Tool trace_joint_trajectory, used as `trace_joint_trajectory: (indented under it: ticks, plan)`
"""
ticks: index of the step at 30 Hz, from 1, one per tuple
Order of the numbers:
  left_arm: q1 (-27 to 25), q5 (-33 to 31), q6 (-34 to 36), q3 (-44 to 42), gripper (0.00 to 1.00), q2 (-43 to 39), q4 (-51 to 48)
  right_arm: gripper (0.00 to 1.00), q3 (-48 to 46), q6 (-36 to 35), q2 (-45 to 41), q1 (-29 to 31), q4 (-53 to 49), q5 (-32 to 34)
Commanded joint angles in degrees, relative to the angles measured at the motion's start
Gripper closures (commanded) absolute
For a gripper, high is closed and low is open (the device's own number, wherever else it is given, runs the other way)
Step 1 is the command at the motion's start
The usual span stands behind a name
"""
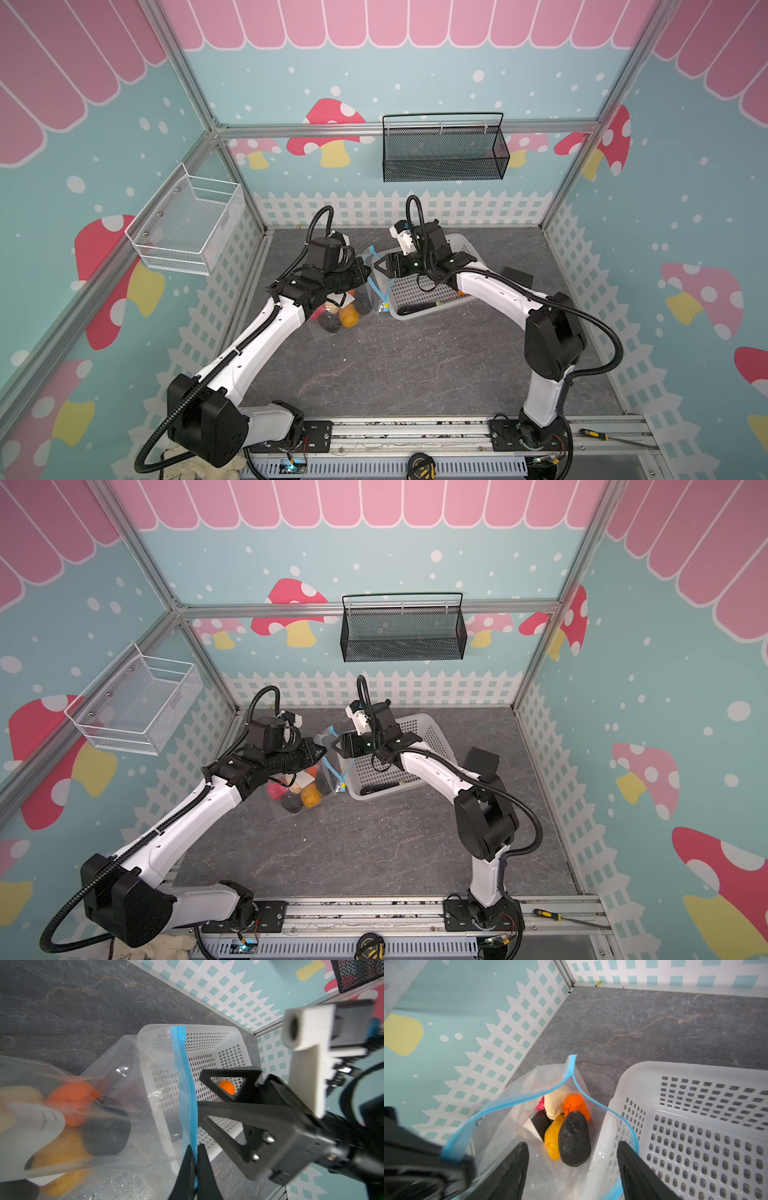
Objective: Place the food in the zip-top bag and seal the zipper
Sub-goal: 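Move the right gripper back over the basket to the small orange ball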
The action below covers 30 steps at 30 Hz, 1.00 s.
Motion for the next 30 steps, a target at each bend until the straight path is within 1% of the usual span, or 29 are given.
trace_joint_trajectory:
  ticks: [1,7,12,17,19,21,26,30]
  plan:
    - [0.4,-0.4,-0.1,-0.6,1.0,-1.6,0.7,0.3,0.5,-3.8,-2.7,-0.3,-10.3,3.3]
    - [0.4,-0.3,-0.1,-0.9,1.0,-2.6,0.4,0.32,0.7,-8.0,-4.5,-3.5,-23.0,10.4]
    - [0.4,0.2,-0.1,-1.1,1.0,-2.9,0.3,0.32,1.2,-10.1,-4.7,-7.1,-29.1,16.4]
    - [0.3,0.5,-0.1,-1.3,1.0,-3.5,0.2,0.32,2.8,-11.6,-2.1,-10.9,-34.2,23.3]
    - [0.2,0.5,-0.2,-1.6,1.0,-3.6,0.2,0.31,4.1,-11.5,0.1,-12.1,-36.6,27.4]
    - [0.3,0.6,-0.2,-1.7,1.0,-3.7,0.2,0.31,5.1,-11.2,2.0,-13.1,-38.2,29.6]
    - [0.3,0.4,-0.2,-2.1,1.0,-4.1,0.3,0.31,6.3,-11.5,5.6,-15.1,-39.1,31.4]
    - [0.3,0.4,-0.2,-2.3,1.0,-4.1,0.3,0.31,7.0,-11.7,8.2,-16.7,-38.9,30.3]
